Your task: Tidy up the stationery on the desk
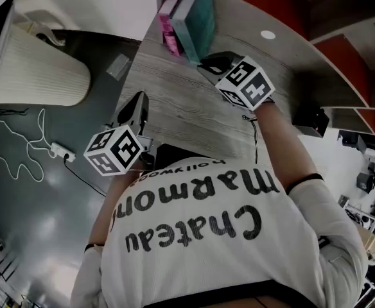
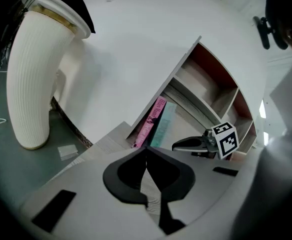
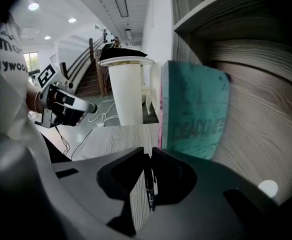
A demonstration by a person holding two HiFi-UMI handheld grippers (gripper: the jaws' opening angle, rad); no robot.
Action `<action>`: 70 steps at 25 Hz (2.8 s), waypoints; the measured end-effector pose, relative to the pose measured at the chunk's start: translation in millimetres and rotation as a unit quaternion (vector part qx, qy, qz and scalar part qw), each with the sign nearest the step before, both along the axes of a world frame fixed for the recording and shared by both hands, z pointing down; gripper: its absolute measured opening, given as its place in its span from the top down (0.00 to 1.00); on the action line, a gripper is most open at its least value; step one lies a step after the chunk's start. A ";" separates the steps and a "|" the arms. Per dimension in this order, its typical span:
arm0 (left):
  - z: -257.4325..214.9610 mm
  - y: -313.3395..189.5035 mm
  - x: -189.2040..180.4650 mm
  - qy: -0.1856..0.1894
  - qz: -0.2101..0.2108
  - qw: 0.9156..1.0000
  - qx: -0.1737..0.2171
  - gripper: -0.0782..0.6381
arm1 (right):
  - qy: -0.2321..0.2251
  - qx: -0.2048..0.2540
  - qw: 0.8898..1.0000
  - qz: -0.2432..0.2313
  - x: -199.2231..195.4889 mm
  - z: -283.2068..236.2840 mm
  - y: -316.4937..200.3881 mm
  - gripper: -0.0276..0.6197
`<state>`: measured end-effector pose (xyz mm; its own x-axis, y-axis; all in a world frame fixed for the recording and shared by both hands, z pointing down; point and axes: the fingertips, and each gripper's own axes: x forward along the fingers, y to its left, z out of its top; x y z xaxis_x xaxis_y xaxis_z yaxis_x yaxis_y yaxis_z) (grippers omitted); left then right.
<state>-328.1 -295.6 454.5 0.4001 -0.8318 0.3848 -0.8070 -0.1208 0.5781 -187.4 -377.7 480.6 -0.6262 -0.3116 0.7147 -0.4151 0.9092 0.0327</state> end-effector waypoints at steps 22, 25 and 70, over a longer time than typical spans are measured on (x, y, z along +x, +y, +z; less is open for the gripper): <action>-36.8 13.9 251.1 -0.011 0.231 0.971 0.052 0.87 | -0.122 0.049 0.946 0.296 250.9 -73.9 98.4 0.86; -37.6 38.8 296.9 -0.009 0.254 0.966 0.051 0.87 | -0.146 0.052 0.935 0.318 290.5 -85.4 128.6 0.86; -40.4 153.0 343.7 -0.067 0.077 0.994 0.047 0.87 | -0.303 0.222 0.858 0.352 478.7 -136.6 131.1 0.85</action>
<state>15.6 -142.6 414.0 0.4765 -0.7994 0.3658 -0.8433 -0.2981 0.4472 291.3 -246.6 344.0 -0.3865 -0.9215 0.0383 -0.9187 0.3810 -0.1044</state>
